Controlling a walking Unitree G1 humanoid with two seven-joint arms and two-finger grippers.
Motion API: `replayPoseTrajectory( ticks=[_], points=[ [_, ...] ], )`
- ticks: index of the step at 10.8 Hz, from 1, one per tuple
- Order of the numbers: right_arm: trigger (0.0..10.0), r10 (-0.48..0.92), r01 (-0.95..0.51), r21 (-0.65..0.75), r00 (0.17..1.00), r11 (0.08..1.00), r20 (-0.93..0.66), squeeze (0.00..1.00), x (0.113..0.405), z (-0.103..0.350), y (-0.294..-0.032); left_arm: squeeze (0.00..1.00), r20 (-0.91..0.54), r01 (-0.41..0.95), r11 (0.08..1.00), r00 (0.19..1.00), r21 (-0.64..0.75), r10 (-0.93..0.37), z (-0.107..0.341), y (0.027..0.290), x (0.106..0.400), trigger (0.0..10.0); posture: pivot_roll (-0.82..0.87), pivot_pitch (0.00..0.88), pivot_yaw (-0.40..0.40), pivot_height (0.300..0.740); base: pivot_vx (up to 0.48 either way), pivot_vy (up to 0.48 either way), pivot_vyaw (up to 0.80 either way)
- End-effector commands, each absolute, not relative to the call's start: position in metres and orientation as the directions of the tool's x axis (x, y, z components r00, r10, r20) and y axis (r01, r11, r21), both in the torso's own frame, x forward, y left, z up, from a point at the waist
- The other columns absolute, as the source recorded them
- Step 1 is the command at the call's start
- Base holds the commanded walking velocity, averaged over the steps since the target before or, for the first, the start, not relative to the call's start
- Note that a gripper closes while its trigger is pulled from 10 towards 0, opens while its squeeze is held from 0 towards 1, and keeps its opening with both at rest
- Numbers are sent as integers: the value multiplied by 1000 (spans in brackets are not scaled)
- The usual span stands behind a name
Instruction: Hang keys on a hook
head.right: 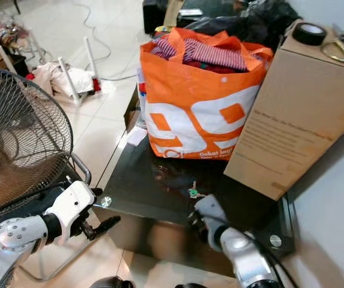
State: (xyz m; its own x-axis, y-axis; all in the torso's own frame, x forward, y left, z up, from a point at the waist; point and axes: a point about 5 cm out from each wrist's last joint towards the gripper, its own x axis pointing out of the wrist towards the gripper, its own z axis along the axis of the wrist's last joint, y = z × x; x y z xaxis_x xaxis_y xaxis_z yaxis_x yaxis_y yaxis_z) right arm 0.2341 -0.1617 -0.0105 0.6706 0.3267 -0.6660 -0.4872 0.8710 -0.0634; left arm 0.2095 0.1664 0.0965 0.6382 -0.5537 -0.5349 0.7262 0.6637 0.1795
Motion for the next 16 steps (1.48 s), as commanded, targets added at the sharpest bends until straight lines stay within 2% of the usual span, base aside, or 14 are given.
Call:
replayPoseTrajectory(
  ticks=[1,6,9,13,16],
  points=[
    [10000,317,-468,-69,693,881,-648,0,241,-5,-160,0,-538,726,661,640,191,-548,95,165,209,10000,-36,0,-3,740,0,0,0],
    [10000,262,-409,-97,730,907,-631,0,254,2,-154,0,-539,724,657,646,208,-541,93,168,211,10000,-27,0,9,740,0,0,0],
    [10000,240,-442,-100,648,891,-723,0,240,-12,-162,0,-542,732,649,638,206,-548,92,167,213,10000,-34,0,11,740,0,0,0],
    [10000,215,-425,-114,650,898,-729,0,249,-16,-157,0,-570,774,614,577,154,-585,91,170,211,10000,-33,0,11,740,0,0,0],
    [10000,194,-410,-129,656,903,-730,0,255,-18,-156,0,-537,813,578,520,72,-665,98,168,204,10000,-29,0,7,740,0,0,0]
  ],
)
